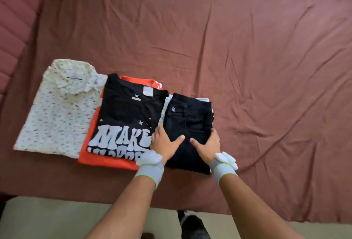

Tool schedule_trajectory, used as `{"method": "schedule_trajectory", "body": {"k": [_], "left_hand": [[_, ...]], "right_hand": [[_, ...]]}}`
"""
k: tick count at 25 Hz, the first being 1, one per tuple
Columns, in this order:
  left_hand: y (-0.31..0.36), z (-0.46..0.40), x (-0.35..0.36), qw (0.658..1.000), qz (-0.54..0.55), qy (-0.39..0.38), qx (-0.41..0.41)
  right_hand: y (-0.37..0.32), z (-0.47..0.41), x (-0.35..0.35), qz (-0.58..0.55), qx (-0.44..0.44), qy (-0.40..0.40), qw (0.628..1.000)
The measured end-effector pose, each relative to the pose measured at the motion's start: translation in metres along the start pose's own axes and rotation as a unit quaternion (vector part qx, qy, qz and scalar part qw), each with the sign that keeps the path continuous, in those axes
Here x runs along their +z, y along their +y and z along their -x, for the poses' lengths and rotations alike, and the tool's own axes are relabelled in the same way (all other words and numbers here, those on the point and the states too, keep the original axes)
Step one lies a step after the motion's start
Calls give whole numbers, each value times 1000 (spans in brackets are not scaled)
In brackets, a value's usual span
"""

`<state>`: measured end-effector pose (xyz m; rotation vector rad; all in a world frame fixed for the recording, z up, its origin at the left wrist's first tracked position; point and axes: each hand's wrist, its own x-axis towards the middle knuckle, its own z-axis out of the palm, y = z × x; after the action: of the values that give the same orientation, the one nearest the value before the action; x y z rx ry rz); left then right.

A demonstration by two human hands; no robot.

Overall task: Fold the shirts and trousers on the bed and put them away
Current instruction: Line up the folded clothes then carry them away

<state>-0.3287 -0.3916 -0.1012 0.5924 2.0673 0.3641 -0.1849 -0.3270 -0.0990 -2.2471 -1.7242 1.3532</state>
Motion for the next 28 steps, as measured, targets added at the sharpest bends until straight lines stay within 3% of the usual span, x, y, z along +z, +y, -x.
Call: {"method": "schedule_trajectory", "body": {"k": [3, 7, 11, 13, 17, 24, 28], "left_hand": [[0, -25, 13, 998, -8, 46, -29], [-1, -38, 13, 993, 47, 98, -45], [-11, -49, 1, 989, 134, 18, -54], [-16, -49, -3, 980, 193, -9, -43], [-19, -38, -10, 946, 309, -96, -18], [-28, -3, -46, 889, 393, -227, -65], [-47, 33, -64, 853, 445, -237, -136]], "right_hand": [[11, -27, 9, -59, 41, -39, 997], [20, -44, 11, -47, 69, -25, 996], [24, -44, 2, -169, 99, -58, 979], [22, -43, -5, -258, 124, -116, 951], [10, -29, -18, -359, 93, -197, 908], [-14, 14, -44, -367, 52, -266, 890], [-40, 45, -51, -358, 26, -291, 887]]}}
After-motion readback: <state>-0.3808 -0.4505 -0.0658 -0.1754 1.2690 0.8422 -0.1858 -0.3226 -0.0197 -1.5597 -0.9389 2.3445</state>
